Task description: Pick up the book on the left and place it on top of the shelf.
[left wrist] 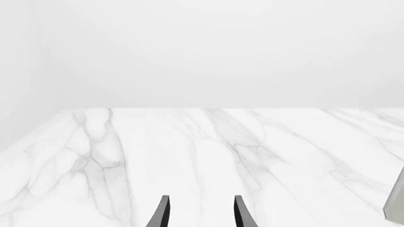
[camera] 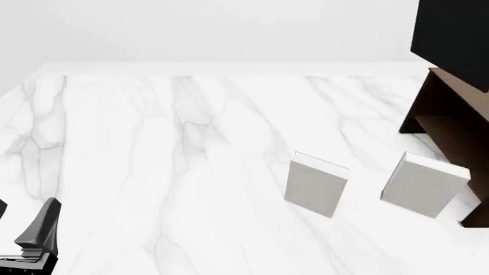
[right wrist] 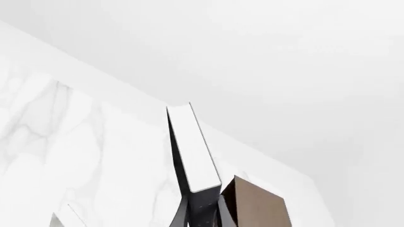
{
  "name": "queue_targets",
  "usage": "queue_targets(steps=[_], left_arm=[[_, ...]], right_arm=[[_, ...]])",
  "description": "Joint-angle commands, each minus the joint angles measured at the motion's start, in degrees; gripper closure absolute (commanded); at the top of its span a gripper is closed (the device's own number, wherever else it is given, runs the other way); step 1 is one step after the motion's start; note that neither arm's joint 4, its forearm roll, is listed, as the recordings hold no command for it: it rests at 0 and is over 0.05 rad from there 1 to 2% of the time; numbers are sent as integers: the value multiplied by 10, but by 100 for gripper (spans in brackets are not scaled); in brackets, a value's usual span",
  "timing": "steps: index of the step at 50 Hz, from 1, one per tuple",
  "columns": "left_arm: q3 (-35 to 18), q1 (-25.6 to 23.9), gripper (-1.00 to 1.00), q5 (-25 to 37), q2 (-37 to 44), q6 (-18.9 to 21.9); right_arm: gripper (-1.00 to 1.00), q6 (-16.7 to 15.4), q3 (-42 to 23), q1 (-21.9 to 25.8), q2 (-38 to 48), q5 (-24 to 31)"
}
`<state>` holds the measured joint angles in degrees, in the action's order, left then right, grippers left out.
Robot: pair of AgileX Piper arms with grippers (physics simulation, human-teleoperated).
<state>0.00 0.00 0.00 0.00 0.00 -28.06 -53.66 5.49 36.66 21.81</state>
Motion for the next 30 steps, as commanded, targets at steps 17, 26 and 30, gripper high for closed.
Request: queue_targets(steps=[17,26,30], left_arm=[[0,0,-100,0,0,0],[0,0,-100,0,0,0],[0,0,-100,0,0,0]], right_arm=[[100,-13,-19,-89,-26,37],[100,-27,-40,-116,-18,45],[100,-34,-48,-126,-14,49]])
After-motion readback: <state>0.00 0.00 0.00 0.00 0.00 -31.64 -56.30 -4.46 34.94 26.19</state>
